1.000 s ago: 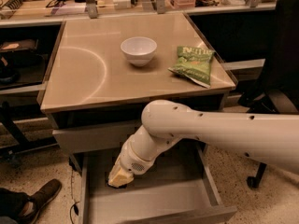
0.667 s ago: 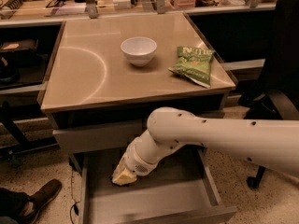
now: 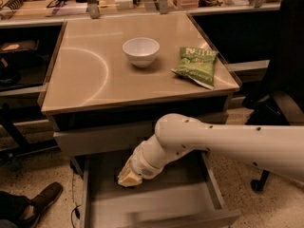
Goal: Place rxbar blueberry into middle drawer
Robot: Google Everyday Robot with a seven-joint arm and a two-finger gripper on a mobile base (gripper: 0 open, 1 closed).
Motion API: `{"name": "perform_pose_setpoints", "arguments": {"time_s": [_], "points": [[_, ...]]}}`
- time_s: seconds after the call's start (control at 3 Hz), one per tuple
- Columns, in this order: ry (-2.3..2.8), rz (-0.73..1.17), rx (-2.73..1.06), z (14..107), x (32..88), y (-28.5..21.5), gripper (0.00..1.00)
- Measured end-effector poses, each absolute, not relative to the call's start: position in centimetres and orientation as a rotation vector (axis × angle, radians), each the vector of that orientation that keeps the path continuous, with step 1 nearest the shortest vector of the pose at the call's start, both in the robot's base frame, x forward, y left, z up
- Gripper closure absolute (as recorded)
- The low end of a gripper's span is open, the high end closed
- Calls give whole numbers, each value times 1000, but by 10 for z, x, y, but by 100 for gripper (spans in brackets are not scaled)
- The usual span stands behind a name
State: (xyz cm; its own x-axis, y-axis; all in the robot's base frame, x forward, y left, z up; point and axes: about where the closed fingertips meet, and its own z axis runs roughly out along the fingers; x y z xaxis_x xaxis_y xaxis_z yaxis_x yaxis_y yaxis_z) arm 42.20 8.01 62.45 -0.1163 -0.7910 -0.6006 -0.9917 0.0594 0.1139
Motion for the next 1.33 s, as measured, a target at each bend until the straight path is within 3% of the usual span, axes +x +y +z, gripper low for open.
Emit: {"name": "perform_pose_setpoints", "arguments": {"time_s": [1.33], "points": [[2048,755,-1652,524,441,64,100]]}}
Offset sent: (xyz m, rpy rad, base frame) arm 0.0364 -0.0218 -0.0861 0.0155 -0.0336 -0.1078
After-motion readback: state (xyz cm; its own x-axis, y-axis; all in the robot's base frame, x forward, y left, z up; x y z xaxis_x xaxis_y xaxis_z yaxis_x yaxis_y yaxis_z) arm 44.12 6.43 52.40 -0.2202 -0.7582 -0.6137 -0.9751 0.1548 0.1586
